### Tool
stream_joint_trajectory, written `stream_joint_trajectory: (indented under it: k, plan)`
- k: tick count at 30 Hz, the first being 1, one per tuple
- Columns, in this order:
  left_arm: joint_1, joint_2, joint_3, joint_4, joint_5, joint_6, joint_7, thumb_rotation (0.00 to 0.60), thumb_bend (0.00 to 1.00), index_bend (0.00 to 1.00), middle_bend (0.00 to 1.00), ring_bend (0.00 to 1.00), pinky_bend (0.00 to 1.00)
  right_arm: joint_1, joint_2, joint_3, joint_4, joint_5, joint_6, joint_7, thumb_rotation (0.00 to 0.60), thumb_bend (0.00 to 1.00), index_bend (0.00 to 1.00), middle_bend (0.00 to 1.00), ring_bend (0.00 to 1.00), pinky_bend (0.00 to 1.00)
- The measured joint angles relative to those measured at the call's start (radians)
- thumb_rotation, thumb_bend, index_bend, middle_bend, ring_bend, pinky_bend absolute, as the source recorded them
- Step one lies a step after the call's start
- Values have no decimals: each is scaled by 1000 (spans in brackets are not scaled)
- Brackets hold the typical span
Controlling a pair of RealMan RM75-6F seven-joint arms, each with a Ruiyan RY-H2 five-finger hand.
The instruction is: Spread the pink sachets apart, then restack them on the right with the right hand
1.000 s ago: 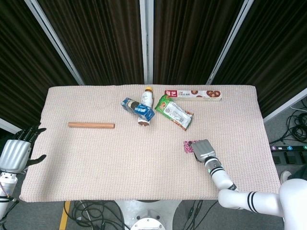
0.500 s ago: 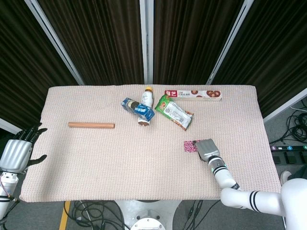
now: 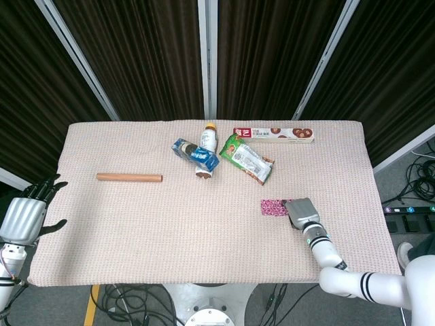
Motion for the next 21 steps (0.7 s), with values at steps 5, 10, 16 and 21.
stream_joint_trajectory:
  k: [5, 10, 16, 21]
  plan:
    - [0, 0, 1, -2, 1, 0, 3, 600, 94, 250, 220, 188, 290, -10, 14, -2, -1, -10, -1, 16, 600, 709, 254, 1000, 1000, 949]
    - [-1, -1, 2, -2, 2, -3, 4, 600, 93, 250, 220, 188, 290, -23, 31, -9, -6, -18, 1, 29, 600, 710, 253, 1000, 1000, 949]
    - [-1, -2, 3, -3, 3, -2, 7, 600, 93, 250, 220, 187, 290, -37, 45, -14, -3, -23, -2, 47, 600, 708, 257, 1000, 1000, 949]
    - [-3, -2, 1, -7, 3, -3, 9, 600, 93, 250, 220, 188, 291, -41, 57, -4, -20, -47, 3, 61, 600, 708, 257, 1000, 1000, 949]
